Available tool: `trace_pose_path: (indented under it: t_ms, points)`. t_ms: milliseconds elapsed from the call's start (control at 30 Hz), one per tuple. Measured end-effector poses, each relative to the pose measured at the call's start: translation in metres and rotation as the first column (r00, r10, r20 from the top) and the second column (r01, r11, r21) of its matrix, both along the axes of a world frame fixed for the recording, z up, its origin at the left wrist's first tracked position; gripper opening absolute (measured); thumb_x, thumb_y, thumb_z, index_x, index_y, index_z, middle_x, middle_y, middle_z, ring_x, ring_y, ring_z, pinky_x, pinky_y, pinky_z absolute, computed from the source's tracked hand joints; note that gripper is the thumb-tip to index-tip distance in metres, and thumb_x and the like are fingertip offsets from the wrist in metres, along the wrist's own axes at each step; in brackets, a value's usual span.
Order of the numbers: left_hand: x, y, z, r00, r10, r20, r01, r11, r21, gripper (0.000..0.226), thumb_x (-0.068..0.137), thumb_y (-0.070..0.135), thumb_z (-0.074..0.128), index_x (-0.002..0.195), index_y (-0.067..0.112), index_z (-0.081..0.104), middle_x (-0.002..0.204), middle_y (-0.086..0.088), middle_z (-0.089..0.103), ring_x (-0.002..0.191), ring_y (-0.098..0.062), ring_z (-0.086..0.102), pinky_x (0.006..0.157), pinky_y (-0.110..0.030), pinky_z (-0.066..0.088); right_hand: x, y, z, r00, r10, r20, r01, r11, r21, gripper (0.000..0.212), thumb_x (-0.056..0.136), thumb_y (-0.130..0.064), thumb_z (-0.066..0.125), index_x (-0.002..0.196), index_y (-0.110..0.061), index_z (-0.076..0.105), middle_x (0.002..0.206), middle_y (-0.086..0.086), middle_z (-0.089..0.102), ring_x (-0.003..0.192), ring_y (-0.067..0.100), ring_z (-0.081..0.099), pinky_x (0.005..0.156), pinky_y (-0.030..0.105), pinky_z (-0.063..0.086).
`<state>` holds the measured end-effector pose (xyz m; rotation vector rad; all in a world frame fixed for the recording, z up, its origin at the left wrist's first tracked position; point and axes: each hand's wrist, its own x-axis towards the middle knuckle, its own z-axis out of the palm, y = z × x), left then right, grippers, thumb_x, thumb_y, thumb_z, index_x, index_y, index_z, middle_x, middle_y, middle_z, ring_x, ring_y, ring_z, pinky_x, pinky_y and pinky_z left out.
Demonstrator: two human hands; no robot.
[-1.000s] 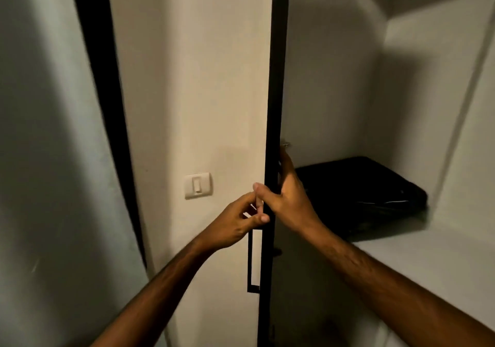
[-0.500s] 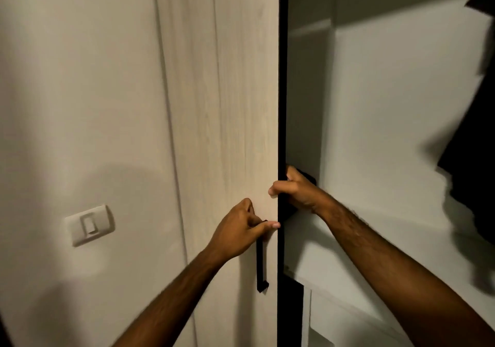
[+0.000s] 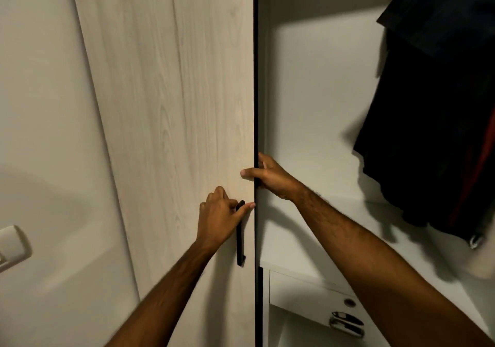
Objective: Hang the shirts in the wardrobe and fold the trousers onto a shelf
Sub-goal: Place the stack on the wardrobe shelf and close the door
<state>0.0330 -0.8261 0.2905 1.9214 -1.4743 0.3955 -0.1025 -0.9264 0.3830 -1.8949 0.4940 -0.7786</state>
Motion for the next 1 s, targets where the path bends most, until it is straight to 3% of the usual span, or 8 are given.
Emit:
trace_pose_path:
  t_ms: [67, 133, 233, 367, 600, 767, 900, 1000]
  points:
    - [-0.002, 0.005, -0.003, 1.000, 0.002, 0.019, -0.002, 1.000, -0.021, 0.053, 0.089, 0.070, 0.049, 0.090, 0.020, 0.067, 0.093, 0.006, 0.047, 0.089, -0.016, 0.053, 0.079, -0.036, 0.046, -0.003, 0.012, -0.005, 0.997, -0.076, -0.001, 0.075, 0.993, -0.094, 0.046, 0.095, -0.017, 0.066, 0.138, -0.014, 0.050, 0.127, -0.001, 0.066, 0.116, 0.013, 0.064, 0.098, 0.029, 0.052]
    - [-0.005, 0.015, -0.008, 1.000, -0.016, 0.001, 0.016, 0.999, -0.042, 0.041, 0.091, 0.061, 0.058, 0.103, 0.022, 0.058, 0.102, 0.008, 0.051, 0.097, -0.017, 0.056, 0.084, -0.036, 0.045, -0.005, 0.022, -0.011, 0.984, -0.177, -0.012, 0.172, 0.969, -0.177, 0.047, 0.095, -0.022, 0.065, 0.138, -0.017, 0.048, 0.130, 0.000, 0.064, 0.117, 0.014, 0.062, 0.098, 0.030, 0.052]
    - [-0.019, 0.039, -0.020, 0.998, -0.062, 0.024, 0.063, 0.998, -0.026, 0.049, 0.094, 0.052, 0.058, 0.132, 0.022, 0.046, 0.133, 0.004, 0.050, 0.121, -0.019, 0.051, 0.103, -0.046, 0.038, -0.028, 0.050, -0.020, 0.938, -0.347, -0.027, 0.320, 0.891, -0.322, 0.045, 0.093, -0.005, 0.057, 0.136, -0.015, 0.047, 0.125, 0.010, 0.061, 0.105, 0.022, 0.062, 0.087, 0.037, 0.053]
    - [-0.064, 0.074, -0.021, 0.986, -0.119, 0.112, 0.126, 0.991, -0.053, 0.063, 0.099, 0.047, 0.049, 0.153, 0.021, 0.029, 0.163, 0.000, 0.023, 0.150, -0.019, 0.024, 0.120, -0.054, 0.017, -0.083, 0.108, -0.034, 0.860, -0.509, -0.023, 0.380, 0.672, -0.635, 0.067, 0.092, -0.010, 0.054, 0.152, -0.020, 0.027, 0.153, 0.004, 0.038, 0.137, 0.022, 0.041, 0.110, 0.040, 0.041]
    - [-0.229, 0.156, -0.016, 0.921, -0.387, 0.042, 0.390, 0.913, -0.121, 0.071, 0.096, 0.059, 0.040, 0.157, 0.025, 0.023, 0.166, 0.000, 0.018, 0.153, -0.018, 0.015, 0.123, -0.048, 0.005, -0.223, 0.250, -0.030, 0.785, -0.584, 0.207, 0.491, 0.384, -0.782, 0.070, 0.095, -0.027, 0.057, 0.156, -0.023, 0.022, 0.165, -0.003, 0.016, 0.150, 0.015, 0.017, 0.120, 0.032, 0.011]
    - [-0.348, 0.224, -0.006, 0.795, -0.606, -0.016, 0.602, 0.792, -0.100, 0.084, 0.081, 0.087, 0.013, 0.150, 0.040, 0.007, 0.166, 0.002, 0.018, 0.153, -0.017, 0.014, 0.123, -0.040, -0.004, -0.329, 0.339, -0.019, 0.699, -0.647, 0.304, 0.569, 0.246, -0.784, 0.072, 0.092, -0.027, 0.060, 0.155, -0.022, 0.025, 0.165, -0.001, 0.017, 0.151, 0.018, 0.018, 0.123, 0.046, 0.015]
    - [-0.425, 0.278, 0.020, 0.659, -0.747, -0.082, 0.735, 0.664, -0.138, 0.070, 0.088, 0.062, 0.039, 0.143, 0.043, 0.002, 0.159, 0.013, 0.014, 0.146, -0.002, 0.006, 0.126, -0.041, 0.003, -0.396, 0.401, -0.007, 0.600, -0.718, 0.354, 0.591, 0.100, -0.800, 0.072, 0.092, -0.026, 0.060, 0.155, -0.020, 0.026, 0.165, 0.002, 0.016, 0.152, 0.020, 0.015, 0.123, 0.050, 0.017]
    - [-0.469, 0.316, 0.038, 0.495, -0.868, -0.044, 0.846, 0.493, -0.204, 0.063, 0.088, 0.065, 0.044, 0.136, 0.054, 0.005, 0.148, 0.024, 0.004, 0.142, -0.003, 0.009, 0.123, -0.053, 0.017, -0.436, 0.441, 0.002, 0.530, -0.752, 0.392, 0.577, -0.019, -0.816, 0.070, 0.091, -0.026, 0.056, 0.155, -0.017, 0.027, 0.165, 0.006, 0.016, 0.152, 0.021, 0.013, 0.123, 0.051, 0.013]
